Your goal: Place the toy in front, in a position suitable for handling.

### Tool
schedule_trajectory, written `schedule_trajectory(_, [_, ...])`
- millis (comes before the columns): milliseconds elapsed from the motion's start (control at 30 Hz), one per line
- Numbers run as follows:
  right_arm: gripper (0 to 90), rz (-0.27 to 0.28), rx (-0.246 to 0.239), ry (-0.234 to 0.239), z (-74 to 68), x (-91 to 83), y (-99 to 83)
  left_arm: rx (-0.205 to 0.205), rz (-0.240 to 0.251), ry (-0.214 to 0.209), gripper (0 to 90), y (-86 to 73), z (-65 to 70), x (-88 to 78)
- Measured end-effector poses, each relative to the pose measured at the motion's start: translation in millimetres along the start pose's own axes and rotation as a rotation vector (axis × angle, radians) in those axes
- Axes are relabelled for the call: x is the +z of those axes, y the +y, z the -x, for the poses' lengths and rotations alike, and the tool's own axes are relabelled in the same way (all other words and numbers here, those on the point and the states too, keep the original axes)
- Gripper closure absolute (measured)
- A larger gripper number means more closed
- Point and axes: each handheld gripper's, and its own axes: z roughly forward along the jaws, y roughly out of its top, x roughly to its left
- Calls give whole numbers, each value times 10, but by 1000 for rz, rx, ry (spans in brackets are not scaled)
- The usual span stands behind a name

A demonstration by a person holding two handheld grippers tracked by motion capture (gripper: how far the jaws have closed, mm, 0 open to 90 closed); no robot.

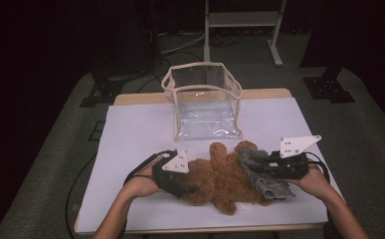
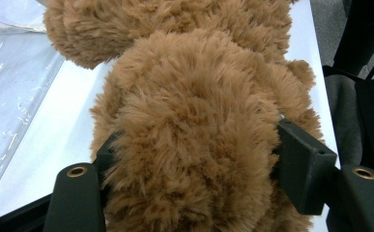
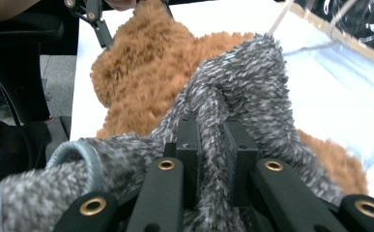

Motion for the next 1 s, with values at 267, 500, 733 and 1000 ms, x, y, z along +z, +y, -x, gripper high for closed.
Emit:
schedule_trajectory(267, [786,-22,121,-50,44,-134,-541,2,-1,-4,329,0,10,-4])
schedule_trajectory(500, [786,17,178,-39,45,-171,-747,0,0,-6,328,-5,4,-9])
schedule_trajectory(733, [785,37,129,-35,40,-177,-590,-1,-3,3,325,-48,-13,-72])
schedule_trajectory(1000, [785,18,140,-11,-25,-174,-695,-7,-8,1,320,-79,-27,-117])
